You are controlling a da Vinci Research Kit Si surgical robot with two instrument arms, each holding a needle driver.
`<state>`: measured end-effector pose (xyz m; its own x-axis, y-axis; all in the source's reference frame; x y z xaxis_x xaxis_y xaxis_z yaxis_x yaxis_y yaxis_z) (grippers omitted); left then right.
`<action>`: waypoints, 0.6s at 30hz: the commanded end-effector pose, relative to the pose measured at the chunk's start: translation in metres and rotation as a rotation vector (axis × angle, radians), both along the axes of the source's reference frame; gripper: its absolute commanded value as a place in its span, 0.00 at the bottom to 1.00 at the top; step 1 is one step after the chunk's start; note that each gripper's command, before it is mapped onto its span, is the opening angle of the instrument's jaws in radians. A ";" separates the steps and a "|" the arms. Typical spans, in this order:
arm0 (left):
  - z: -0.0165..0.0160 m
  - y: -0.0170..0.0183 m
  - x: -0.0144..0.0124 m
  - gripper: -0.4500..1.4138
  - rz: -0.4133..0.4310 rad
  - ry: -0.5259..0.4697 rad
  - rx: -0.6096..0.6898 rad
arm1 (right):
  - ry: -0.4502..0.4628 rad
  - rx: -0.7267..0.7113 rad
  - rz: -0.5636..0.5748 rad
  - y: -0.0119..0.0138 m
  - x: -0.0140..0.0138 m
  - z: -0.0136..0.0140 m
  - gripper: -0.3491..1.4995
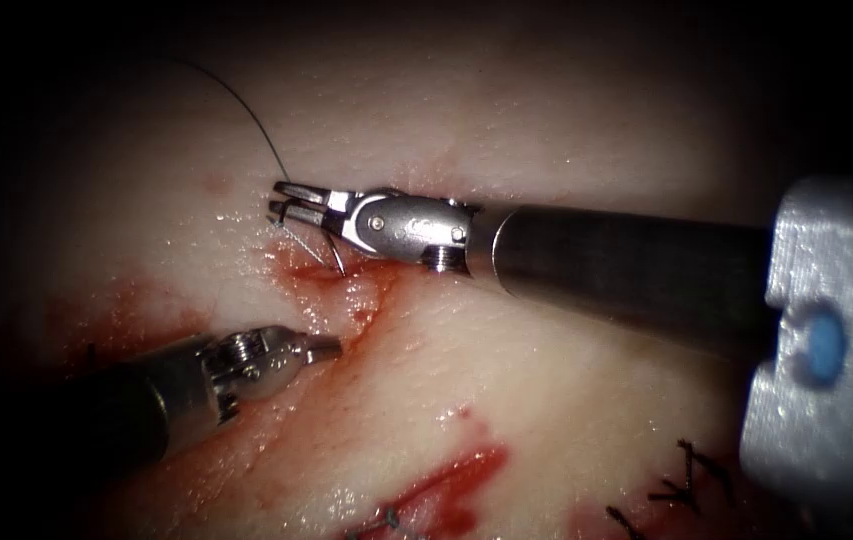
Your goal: Wound Closure
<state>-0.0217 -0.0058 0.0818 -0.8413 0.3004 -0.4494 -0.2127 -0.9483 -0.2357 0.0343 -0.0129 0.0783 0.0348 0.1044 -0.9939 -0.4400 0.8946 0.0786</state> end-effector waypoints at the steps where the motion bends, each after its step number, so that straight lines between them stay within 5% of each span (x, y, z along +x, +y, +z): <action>1: 0.0004 0.0005 -0.0004 0.29 0.001 -0.001 -0.003 | -0.001 -0.006 0.011 0.0006 0.0008 0.0004 0.00; 18: -0.0004 -0.0013 0.0001 0.28 0.017 -0.014 0.007 | -0.148 -0.040 0.190 -0.0009 0.0015 0.0016 0.00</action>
<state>-0.0210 -0.0077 0.0807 -0.8407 0.2898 -0.4574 -0.1919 -0.9493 -0.2489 0.0349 -0.0144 0.0797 0.1694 0.0874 -0.9817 -0.6086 0.7927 -0.0344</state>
